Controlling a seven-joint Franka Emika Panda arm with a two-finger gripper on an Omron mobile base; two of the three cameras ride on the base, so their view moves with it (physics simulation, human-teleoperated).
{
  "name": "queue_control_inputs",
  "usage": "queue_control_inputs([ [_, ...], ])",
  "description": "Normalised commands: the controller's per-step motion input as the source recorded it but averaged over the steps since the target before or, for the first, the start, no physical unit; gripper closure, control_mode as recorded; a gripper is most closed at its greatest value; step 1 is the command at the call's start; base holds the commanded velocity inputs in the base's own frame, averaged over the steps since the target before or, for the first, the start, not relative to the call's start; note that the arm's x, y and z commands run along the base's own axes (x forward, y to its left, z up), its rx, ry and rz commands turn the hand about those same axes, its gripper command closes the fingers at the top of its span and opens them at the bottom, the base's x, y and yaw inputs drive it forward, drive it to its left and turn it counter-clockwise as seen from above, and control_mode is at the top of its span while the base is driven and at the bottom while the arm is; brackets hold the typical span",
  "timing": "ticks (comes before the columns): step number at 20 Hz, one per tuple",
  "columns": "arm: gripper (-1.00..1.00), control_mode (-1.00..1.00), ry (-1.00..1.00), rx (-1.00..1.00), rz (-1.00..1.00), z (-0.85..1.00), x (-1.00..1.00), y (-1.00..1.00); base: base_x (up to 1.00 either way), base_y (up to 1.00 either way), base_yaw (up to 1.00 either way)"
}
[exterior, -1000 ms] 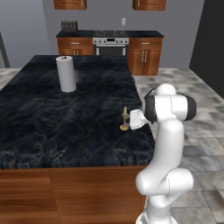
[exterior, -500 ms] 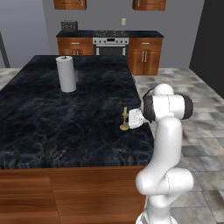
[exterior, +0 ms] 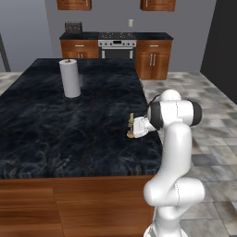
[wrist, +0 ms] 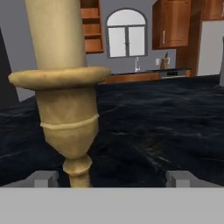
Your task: Pick the candle and candle from the dining table and place them in the open cabinet. Close the cabinet after placing the objects.
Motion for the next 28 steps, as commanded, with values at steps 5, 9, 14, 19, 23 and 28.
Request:
queue_control_inputs([
  [5,1.00,-1.00,0.00,0.00,0.00,-0.05,0.08,0.18,0.00,0.00,0.00],
  [9,1.00,-1.00,-0.02,0.01,0.00,0.00,-0.01,-0.02,0.00,0.00,0.00],
  [14,1.00,-1.00,-0.11,0.10,0.00,0.57,-0.39,-0.34,0.00,0.00,0.00],
  [19,1.00,-1.00,-0.21,0.07,0.00,0.96,-0.78,-0.30,0.00,0.00,0.00],
  [23,1.00,-1.00,-0.28,0.01,0.00,1.00,-0.87,-0.08,0.00,0.00,0.00],
  [28,1.00,-1.00,-0.20,0.00,0.00,0.97,-0.97,0.00,0.00,0.00,0.00],
])
